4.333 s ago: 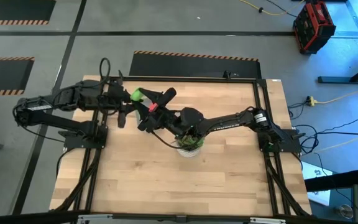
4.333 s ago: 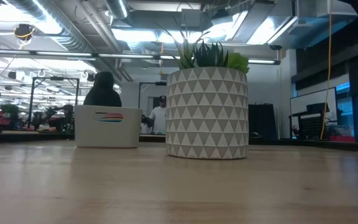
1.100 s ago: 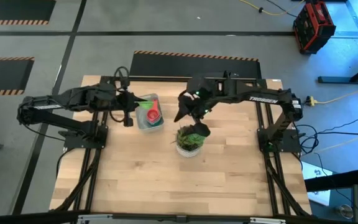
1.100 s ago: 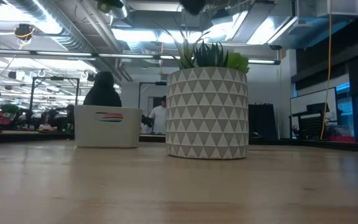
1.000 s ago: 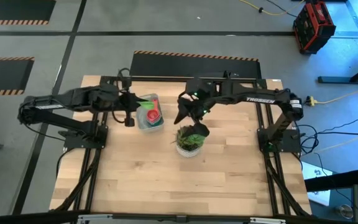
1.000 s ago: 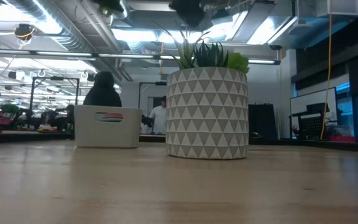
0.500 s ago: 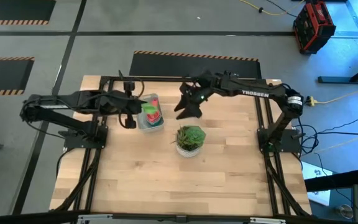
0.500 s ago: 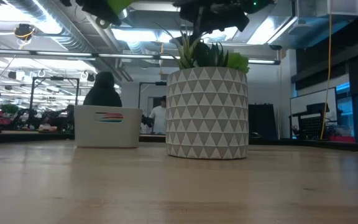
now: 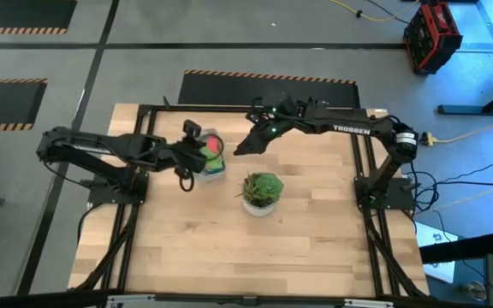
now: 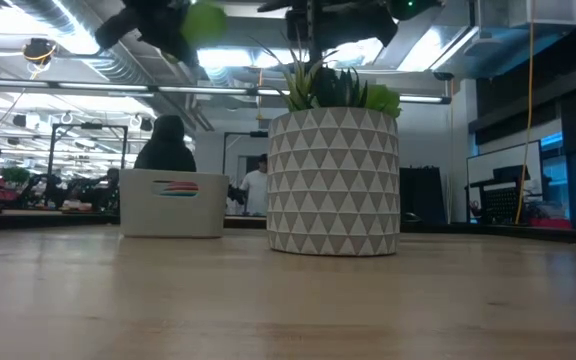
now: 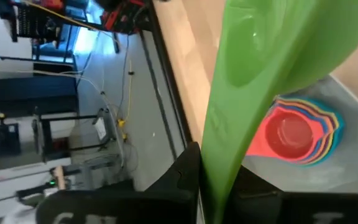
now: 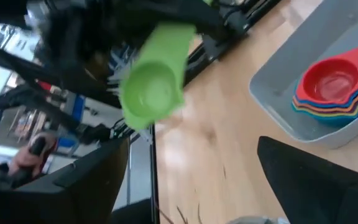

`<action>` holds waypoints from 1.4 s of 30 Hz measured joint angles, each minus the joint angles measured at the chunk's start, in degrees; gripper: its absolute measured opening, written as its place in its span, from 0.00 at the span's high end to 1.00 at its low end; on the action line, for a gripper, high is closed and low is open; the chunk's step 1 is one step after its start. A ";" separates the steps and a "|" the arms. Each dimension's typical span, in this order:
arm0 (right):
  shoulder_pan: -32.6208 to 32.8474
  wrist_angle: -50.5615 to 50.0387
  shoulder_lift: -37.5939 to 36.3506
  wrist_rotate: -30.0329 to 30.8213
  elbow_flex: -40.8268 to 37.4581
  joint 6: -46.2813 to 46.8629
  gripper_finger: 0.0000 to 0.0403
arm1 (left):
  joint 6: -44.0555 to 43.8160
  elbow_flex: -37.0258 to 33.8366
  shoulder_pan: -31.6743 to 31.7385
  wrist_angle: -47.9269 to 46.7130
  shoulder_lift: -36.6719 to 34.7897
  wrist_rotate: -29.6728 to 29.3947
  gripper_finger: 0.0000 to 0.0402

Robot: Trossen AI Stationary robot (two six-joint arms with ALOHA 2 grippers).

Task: Nest measuring cups in basket
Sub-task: Stack the green measuring cup on top of the red measuring cup in the gray bin

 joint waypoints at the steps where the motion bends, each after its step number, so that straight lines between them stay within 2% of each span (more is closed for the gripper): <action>1: 0.28 0.46 0.00 0.81 0.00 0.27 0.10 | 0.40 0.00 -0.28 -0.10 0.76 -0.65 0.98; 7: 2.31 3.38 0.02 4.48 0.00 -0.20 0.10 | 3.43 0.00 -1.78 0.27 4.74 -4.16 0.98; 11: 4.11 3.29 0.04 5.82 0.00 -5.65 0.10 | 3.77 0.00 -2.52 1.48 6.35 -5.64 0.98; 18: 8.28 3.11 0.07 18.04 0.00 -9.22 0.10 | 4.55 0.00 -4.47 5.45 6.47 -7.87 0.98; 21: 8.87 3.05 0.07 20.78 0.00 -9.01 0.10 | 5.54 0.00 -5.80 6.32 6.47 -9.44 0.99; 27: 9.04 1.99 0.09 21.07 0.00 -7.46 0.14 | 6.52 0.00 -7.97 7.83 6.47 -9.57 0.99; 32: 9.98 1.97 0.45 20.80 0.00 -7.51 0.22 | 7.41 0.00 -8.56 9.19 6.47 -11.48 0.99; 42: 11.80 3.09 2.80 20.44 0.00 -7.22 0.40 | 7.61 0.00 -8.51 10.04 6.45 -11.01 0.98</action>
